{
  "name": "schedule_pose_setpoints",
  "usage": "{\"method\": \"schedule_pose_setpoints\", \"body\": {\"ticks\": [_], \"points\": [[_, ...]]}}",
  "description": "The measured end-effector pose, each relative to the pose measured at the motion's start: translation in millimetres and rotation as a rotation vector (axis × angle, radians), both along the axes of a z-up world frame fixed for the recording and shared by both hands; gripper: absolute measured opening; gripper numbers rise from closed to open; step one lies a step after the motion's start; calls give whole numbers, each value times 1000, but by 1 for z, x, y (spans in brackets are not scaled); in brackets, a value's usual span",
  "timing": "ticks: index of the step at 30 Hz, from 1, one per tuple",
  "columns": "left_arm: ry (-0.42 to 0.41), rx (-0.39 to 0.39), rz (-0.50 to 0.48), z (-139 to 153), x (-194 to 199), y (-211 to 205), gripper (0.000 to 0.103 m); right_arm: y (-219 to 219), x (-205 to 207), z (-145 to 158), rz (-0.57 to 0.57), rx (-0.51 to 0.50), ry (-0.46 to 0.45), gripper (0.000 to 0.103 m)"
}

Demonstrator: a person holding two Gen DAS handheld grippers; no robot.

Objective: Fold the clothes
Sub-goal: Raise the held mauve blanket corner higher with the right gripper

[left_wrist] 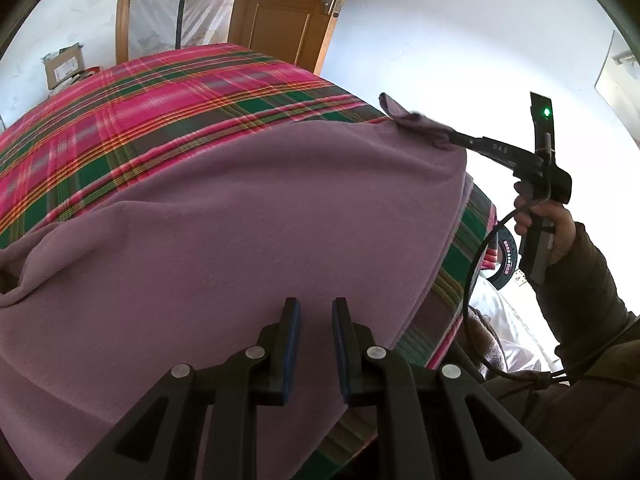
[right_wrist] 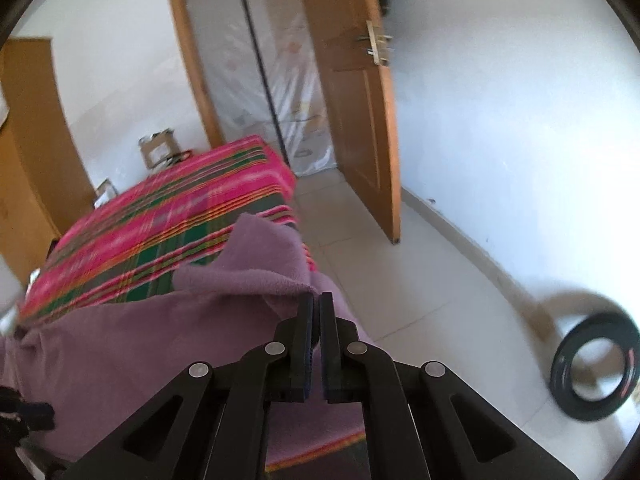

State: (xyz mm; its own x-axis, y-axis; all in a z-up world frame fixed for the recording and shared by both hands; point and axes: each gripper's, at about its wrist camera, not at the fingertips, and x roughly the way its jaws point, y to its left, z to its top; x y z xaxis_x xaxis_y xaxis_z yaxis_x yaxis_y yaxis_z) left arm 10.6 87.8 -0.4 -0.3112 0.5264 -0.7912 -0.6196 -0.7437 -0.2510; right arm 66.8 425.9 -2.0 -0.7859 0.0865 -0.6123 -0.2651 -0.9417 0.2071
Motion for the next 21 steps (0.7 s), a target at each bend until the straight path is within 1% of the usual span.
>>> {"method": "schedule_pose_setpoints", "body": {"ticks": [2, 4, 5, 6, 7, 8, 9, 10, 11, 12, 14, 18, 21], "points": [[-1, -1, 2, 0, 0, 1, 16, 5, 5, -6, -18, -26, -8, 3], [0, -3, 2, 0, 0, 1, 16, 8, 7, -9, -27, -22, -21, 3], [0, -3, 3, 0, 0, 1, 16, 9, 8, -12, -29, -14, -29, 5], [0, -3, 3, 0, 1, 2, 16, 5, 8, -12, -20, 8, -41, 6], [0, -3, 3, 0, 1, 2, 16, 0, 9, -11, -16, 56, -52, 6], [0, -2, 3, 0, 1, 2, 16, -7, 11, -10, -5, 110, -48, 9], [-1, -1, 2, 0, 1, 2, 16, -15, 12, -8, 8, 166, -44, 17], [0, -1, 2, -1, 1, 3, 16, -25, 15, -5, 31, 237, -34, 23], [0, 0, 1, -1, 1, 3, 16, -35, 16, -2, 55, 307, -23, 34], [0, 1, -1, -1, 1, 3, 16, -44, 16, -1, 85, 362, -9, 35], [1, 1, -2, -2, 1, 4, 16, -58, 13, 2, 139, 413, 4, 35], [-2, 7, 2, -1, 3, 2, 16, -72, -1, -3, 200, 459, -43, 35], [-4, 11, 5, -1, 2, 1, 16, -76, -3, -6, 252, 438, -56, 35]]}}
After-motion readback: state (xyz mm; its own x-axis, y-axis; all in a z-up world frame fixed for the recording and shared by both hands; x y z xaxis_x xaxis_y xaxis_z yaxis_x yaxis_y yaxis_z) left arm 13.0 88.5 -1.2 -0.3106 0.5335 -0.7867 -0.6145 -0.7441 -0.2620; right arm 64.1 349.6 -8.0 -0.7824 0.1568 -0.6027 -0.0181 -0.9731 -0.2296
